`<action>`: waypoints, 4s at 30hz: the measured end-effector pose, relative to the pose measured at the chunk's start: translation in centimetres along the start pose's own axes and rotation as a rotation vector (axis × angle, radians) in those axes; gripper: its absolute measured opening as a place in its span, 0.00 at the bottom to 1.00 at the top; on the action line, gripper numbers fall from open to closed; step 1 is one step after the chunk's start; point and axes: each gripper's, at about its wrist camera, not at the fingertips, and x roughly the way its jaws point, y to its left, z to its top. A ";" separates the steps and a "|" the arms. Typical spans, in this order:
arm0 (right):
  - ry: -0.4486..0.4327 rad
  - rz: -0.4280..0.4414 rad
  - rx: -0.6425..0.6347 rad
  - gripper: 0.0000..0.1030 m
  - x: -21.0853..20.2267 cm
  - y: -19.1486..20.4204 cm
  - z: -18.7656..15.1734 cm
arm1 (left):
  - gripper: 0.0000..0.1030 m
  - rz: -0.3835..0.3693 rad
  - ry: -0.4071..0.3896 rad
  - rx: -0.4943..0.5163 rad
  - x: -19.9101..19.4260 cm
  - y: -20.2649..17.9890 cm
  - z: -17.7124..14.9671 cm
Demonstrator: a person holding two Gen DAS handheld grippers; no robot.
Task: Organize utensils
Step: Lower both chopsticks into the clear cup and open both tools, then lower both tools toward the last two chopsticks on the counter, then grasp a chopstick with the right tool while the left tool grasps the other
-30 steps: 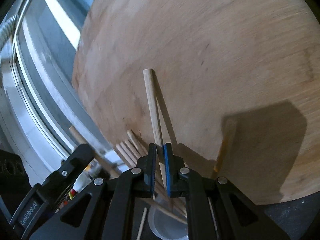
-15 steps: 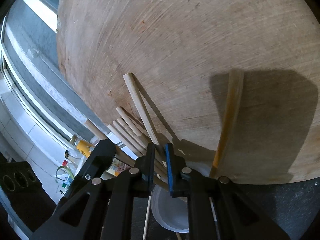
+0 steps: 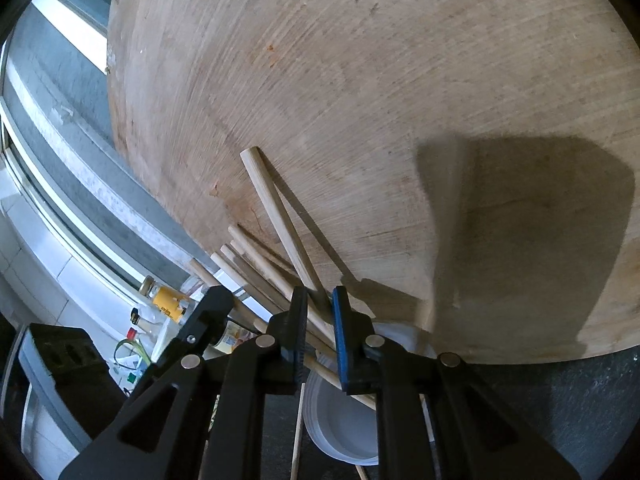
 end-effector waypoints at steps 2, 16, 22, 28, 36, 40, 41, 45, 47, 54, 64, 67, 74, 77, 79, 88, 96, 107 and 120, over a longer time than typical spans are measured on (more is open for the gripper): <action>-0.017 0.002 -0.014 0.17 -0.3 0.2 0.0 | 0.07 -0.003 0.000 -0.008 0.1 0.2 0.0; -0.175 0.090 -0.098 0.46 -4.1 2.6 -0.6 | 0.69 0.038 -0.196 0.052 -7.8 1.1 1.6; -0.204 0.033 -0.195 0.49 -4.6 4.6 -1.8 | 0.78 0.250 -0.240 0.097 -9.4 3.3 1.6; -0.206 0.003 -0.307 0.53 -4.2 6.5 -3.3 | 0.81 0.403 -0.190 0.177 -9.2 5.0 0.3; -0.193 -0.039 -0.411 0.54 -2.8 8.8 -5.3 | 0.83 0.439 -0.084 0.081 -9.3 9.0 0.6; -0.186 -0.052 -0.435 0.54 -2.3 9.4 -5.9 | 0.85 0.468 -0.053 0.031 -8.8 10.5 0.6; -0.172 -0.041 -0.434 0.54 -2.1 9.4 -6.0 | 0.85 0.477 -0.046 0.024 -8.6 10.8 0.6; -0.140 -0.029 -0.434 0.54 -1.5 9.4 -6.3 | 0.85 0.501 -0.017 -0.005 -7.8 12.0 0.5; -0.126 -0.025 -0.432 0.54 -1.2 9.4 -6.3 | 0.85 0.512 -0.007 -0.015 -7.6 12.5 0.4; -0.145 -0.035 -0.455 0.58 -1.4 9.8 -6.7 | 0.85 0.548 0.009 -0.006 -7.1 13.0 0.2; 0.040 0.000 -0.513 0.64 1.6 10.3 -7.7 | 0.89 0.564 0.050 -0.009 -6.3 13.4 0.1; 0.076 0.002 -0.548 0.64 2.3 10.7 -8.4 | 0.92 0.579 0.051 -0.011 -6.3 13.5 0.0; 0.092 -0.089 -0.599 0.44 4.0 11.0 -9.9 | 0.96 0.612 0.065 0.006 -5.9 13.5 -0.2; 0.137 -0.120 -0.610 0.39 5.2 10.7 -10.2 | 0.96 0.622 0.083 -0.003 -5.7 13.8 -0.3; 0.154 -0.143 -0.617 0.39 5.9 10.5 -10.5 | 0.96 0.619 0.100 -0.023 -5.5 14.3 -0.5; 0.176 -0.178 -0.712 0.36 6.7 11.3 -11.8 | 0.96 0.654 0.126 -0.029 -5.0 15.0 -0.9; 0.226 -0.230 -0.734 0.32 8.3 11.2 -13.4 | 0.96 0.642 0.141 -0.076 -5.0 15.8 -0.9; 0.326 -0.277 -0.672 0.26 11.1 9.4 -13.7 | 0.96 0.623 0.156 -0.066 -4.7 15.4 -1.0; 0.382 -0.303 -0.634 0.24 12.7 8.1 -13.7 | 0.96 0.587 0.320 0.019 -2.2 14.8 -2.2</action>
